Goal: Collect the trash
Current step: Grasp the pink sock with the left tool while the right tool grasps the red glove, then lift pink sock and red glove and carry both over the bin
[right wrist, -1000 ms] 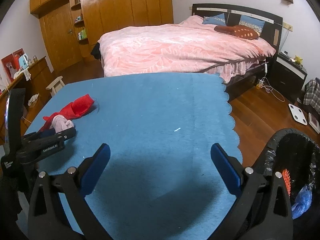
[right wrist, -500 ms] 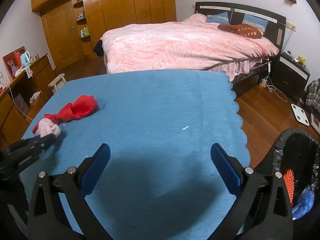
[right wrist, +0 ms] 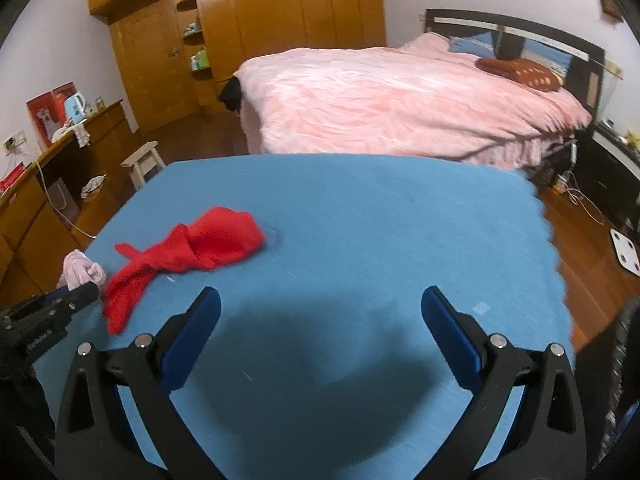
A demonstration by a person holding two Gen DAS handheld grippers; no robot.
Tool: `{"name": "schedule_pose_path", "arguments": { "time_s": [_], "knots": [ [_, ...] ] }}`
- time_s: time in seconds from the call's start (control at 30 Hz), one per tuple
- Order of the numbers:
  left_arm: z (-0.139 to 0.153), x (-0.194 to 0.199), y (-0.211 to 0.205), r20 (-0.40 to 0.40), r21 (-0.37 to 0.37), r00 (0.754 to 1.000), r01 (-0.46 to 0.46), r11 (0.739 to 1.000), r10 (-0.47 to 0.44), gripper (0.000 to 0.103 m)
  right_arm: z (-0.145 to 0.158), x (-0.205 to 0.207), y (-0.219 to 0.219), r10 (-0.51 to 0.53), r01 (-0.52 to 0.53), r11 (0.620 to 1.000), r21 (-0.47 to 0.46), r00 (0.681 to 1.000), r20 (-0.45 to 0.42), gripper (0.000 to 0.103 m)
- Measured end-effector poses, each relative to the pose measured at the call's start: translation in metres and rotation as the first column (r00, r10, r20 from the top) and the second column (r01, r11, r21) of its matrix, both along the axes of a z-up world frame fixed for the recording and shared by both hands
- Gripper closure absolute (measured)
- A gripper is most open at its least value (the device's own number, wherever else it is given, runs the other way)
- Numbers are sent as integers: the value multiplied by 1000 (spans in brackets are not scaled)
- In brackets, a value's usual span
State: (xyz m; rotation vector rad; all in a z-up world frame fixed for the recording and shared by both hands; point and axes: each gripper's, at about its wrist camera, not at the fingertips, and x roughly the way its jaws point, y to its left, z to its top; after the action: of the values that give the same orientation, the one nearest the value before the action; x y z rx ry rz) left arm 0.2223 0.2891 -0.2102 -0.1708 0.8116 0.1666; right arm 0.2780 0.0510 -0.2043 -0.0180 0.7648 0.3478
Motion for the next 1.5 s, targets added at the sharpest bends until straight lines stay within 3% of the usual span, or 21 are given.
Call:
{"name": "schedule_pose_path", "arguments": {
  "time_s": [0.3, 0.73, 0.8, 0.97, 1.13, 1.17, 1.5],
  "knots": [
    [-11, 14, 47, -15, 16, 998, -68, 998, 68, 74, -11, 24, 69, 98, -99, 995, -12, 995, -33, 5],
    [-24, 15, 68, -43, -3, 995, -87, 996, 87, 74, -32, 41, 114, 172, -179, 981, -68, 979, -106, 7],
    [-25, 15, 69, -42, -7, 995, -87, 996, 87, 74, -36, 42, 120, 194, -205, 976, -77, 972, -130, 22],
    [-25, 15, 69, -43, -8, 995, -87, 996, 87, 74, -33, 38, 127, 223, -232, 970, -70, 967, -121, 36],
    [-25, 15, 68, -40, -6, 995, -87, 996, 87, 74, -31, 30, 133, 290, -297, 954, -45, 950, -117, 75],
    [-24, 14, 67, -40, 1, 995, -86, 996, 86, 74, -31, 27, 134, 306, -311, 950, -29, 944, -125, 87],
    [-5, 0, 48, -3, 7, 998, -68, 998, 68, 74, -7, 2, 105, 297, -292, 954, 63, 949, -105, 91]
  ]
}}
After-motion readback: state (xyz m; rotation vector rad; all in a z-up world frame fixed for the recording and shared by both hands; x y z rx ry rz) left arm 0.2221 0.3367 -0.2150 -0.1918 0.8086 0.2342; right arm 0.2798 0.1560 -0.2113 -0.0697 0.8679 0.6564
